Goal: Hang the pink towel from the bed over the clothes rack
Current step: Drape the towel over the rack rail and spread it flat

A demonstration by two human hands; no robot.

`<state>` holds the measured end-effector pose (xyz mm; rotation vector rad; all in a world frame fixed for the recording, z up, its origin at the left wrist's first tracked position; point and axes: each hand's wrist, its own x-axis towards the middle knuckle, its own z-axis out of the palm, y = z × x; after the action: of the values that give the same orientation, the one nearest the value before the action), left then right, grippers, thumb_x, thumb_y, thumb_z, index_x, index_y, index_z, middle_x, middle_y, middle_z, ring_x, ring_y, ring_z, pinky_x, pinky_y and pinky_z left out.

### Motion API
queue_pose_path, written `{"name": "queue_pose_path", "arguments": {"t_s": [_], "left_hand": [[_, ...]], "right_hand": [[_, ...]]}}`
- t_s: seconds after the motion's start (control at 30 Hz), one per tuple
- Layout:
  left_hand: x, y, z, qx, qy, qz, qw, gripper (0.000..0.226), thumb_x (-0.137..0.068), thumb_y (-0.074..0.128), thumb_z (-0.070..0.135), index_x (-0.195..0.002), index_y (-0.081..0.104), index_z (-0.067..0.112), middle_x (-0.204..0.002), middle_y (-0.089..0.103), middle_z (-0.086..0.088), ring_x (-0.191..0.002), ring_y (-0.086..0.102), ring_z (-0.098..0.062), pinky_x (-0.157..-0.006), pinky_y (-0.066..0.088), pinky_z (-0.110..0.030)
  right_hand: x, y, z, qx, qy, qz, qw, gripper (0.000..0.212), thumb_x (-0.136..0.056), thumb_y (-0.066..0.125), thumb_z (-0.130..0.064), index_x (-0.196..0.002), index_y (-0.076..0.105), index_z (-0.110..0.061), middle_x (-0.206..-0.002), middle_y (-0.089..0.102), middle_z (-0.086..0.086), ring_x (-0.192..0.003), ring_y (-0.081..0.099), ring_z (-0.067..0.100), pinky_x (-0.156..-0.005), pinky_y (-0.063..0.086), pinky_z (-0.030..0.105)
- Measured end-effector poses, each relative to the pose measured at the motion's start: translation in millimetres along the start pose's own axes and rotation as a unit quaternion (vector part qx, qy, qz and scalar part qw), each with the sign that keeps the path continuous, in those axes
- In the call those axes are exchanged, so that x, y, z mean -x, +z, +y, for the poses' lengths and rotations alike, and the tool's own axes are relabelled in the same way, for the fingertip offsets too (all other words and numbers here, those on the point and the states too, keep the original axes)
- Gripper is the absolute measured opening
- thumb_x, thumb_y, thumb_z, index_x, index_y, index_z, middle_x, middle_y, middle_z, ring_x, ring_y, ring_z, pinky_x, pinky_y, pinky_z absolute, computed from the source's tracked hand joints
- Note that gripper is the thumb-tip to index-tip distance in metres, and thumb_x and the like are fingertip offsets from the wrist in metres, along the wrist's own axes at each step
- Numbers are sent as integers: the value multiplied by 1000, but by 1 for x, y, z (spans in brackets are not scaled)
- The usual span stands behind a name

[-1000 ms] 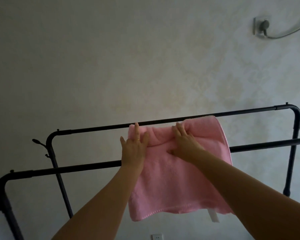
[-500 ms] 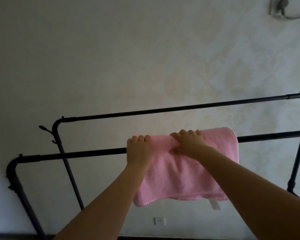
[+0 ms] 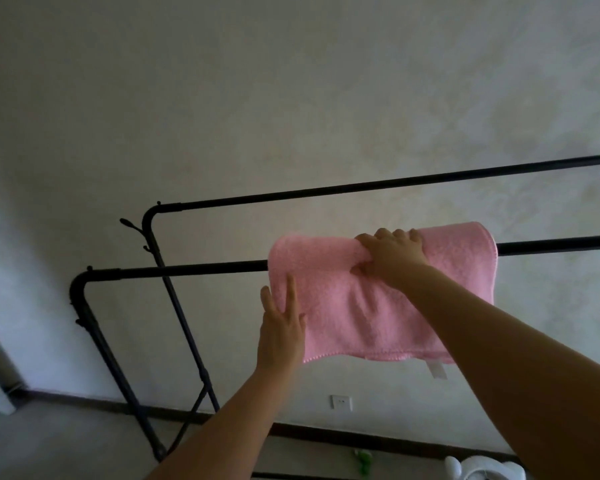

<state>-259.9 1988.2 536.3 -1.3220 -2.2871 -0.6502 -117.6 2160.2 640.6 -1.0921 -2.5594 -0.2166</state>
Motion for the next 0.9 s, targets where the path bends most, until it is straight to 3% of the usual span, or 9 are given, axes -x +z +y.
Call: {"name": "queue_pose_path", "arguments": {"t_s": [0.1,0.17,0.23,0.3,0.43,0.6,0.73,0.8,0.9], "left_hand": [[2,-4,14,65,-22,6,998,87,-95,50,12,-149,-15,31,-132,36,-19,-62,54,-9,-57,51,-21],[0,-10,23,89,-5,24,996,70,-96,47,11,-152,9,27,-129,44,-15,-73,60,-16,-62,53,-21],[-6,-20,33,143,0,47,989,36,-99,40,30,-135,43,27,-111,51,8,-92,61,-15,-64,46,-11],[-14,-24,41,163,30,63,984,27,-98,36,39,-113,53,26,-91,48,21,-89,54,5,-61,39,-6],[-28,-37,52,149,93,64,982,18,-92,42,38,-91,57,27,-82,55,14,-74,52,3,-60,40,-16],[-45,-53,69,160,156,105,969,14,-96,51,19,-99,63,11,-99,60,3,-84,53,-5,-75,48,-15],[-61,-64,88,133,164,135,968,10,-92,52,7,-87,59,12,-90,60,-3,-82,53,-15,-64,47,-23],[-72,-62,95,131,146,115,974,12,-91,50,3,-87,58,11,-88,59,-5,-85,52,-19,-67,47,-29],[-84,-58,106,182,136,89,970,4,-93,53,9,-93,57,10,-87,60,-5,-81,55,-18,-69,51,-29]], "right_hand": [[3,-1,2,-8,4,-2,1000,65,-83,50,-68,-139,38,-39,-135,51,6,-127,44,35,-111,18,59],[4,-2,4,-8,5,-1,1000,65,-83,50,-68,-139,39,-38,-135,51,6,-128,44,35,-112,17,58],[6,-2,3,-9,3,1,1000,65,-83,51,-66,-140,38,-38,-136,50,6,-129,43,36,-113,15,59],[7,-1,1,-7,-2,3,1000,64,-84,51,-64,-141,37,-37,-137,49,7,-129,42,36,-114,14,59],[9,-3,0,-12,-1,-5,1000,64,-86,52,-59,-143,34,-37,-140,46,8,-133,39,36,-115,11,60],[11,-7,-2,-9,10,-13,1000,60,-87,48,-58,-142,36,-36,-139,47,8,-132,39,35,-116,12,59],[13,-9,-9,-22,15,-17,999,51,-92,44,-51,-141,38,-37,-147,39,9,-142,25,34,-117,10,60],[14,-17,-9,-58,5,-23,998,46,-93,38,-52,-134,47,-34,-141,47,8,-140,32,33,-116,21,57],[24,-32,2,-186,-33,2,982,27,-93,45,-35,-102,66,-21,-101,68,1,-98,64,20,-91,54,43]]}}
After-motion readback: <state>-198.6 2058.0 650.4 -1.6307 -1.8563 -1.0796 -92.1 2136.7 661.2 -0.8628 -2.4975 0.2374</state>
